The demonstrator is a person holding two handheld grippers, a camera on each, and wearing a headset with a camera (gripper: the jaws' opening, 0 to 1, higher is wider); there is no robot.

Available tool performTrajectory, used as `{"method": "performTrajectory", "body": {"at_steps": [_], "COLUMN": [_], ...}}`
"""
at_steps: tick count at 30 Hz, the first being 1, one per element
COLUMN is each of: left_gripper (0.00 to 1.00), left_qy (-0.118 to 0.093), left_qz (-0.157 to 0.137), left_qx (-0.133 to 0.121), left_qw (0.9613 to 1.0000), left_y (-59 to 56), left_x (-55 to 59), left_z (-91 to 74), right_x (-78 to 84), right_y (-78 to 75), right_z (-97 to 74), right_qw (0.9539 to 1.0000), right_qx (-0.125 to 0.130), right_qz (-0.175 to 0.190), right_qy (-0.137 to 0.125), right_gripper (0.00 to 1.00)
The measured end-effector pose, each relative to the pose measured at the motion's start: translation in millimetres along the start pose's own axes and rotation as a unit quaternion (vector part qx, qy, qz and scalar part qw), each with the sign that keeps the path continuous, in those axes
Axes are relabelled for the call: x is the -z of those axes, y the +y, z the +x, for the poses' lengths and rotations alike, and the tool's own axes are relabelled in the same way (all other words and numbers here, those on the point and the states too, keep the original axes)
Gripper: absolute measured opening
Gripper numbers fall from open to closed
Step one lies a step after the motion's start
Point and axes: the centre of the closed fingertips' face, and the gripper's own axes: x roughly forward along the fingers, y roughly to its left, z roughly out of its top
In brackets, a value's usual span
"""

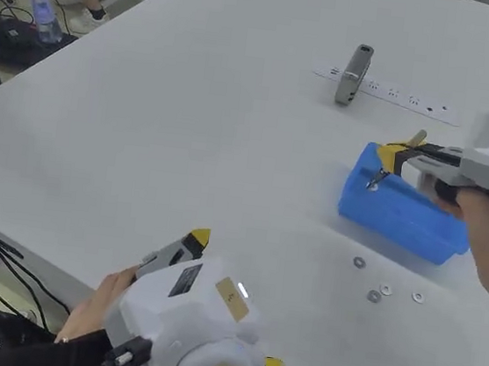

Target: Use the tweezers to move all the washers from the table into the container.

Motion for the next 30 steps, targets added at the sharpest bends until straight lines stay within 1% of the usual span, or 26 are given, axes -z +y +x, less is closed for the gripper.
{"method": "performTrajectory", "body": {"at_steps": [3,7,10,12,15,21,22,24,26,30], "left_gripper": [0.97,0.97,0.96,0.95,0.95,0.96,0.96,0.96,0.96,0.95], "left_qy": [0.004,0.006,0.006,0.007,0.008,0.010,0.010,0.011,0.012,0.013], "left_qz": [0.006,0.022,0.030,0.038,0.028,0.025,0.025,0.025,0.025,0.026], "left_qx": [0.013,0.024,0.028,0.024,0.027,0.023,0.023,0.022,0.022,0.021], "left_qw": [0.9999,0.9995,0.9991,0.9990,0.9992,0.9994,0.9994,0.9994,0.9994,0.9994], "left_y": [-5.5,-11.4,-14.0,-13.9,-13.8,-12.8,-12.7,-12.5,-12.6,-12.6], "left_x": [1.2,2.2,2.0,2.1,2.3,2.9,3.0,3.3,3.7,4.0], "left_z": [0.6,0.7,0.7,1.0,1.2,1.0,1.0,1.1,1.1,0.9], "right_x": [5.7,15.5,20.2,22.9,27.9,37.1,35.3,37.2,34.3,34.7], "right_y": [-3.3,-3.4,-4.4,-5.2,-9.2,-15.7,-13.3,-12.5,-13.6,-14.5], "right_z": [6.5,14.0,19.0,22.2,26.6,34.9,32.1,32.9,32.9,33.2], "right_qw": [0.9999,0.9998,0.9997,0.9996,0.9996,0.9992,0.9991,0.9992,0.9992,0.9990], "right_qx": [-0.001,0.000,-0.001,0.000,0.009,0.011,0.011,0.011,0.010,0.012], "right_qz": [0.013,0.015,0.022,0.024,0.022,0.034,0.034,0.032,0.034,0.036], "right_qy": [0.002,0.012,0.011,0.011,0.014,0.020,0.022,0.023,0.019,0.022], "right_gripper": [0.01,0.01,0.01,0.01,0.01,0.01,0.01,0.01,0.01,0.02]}}
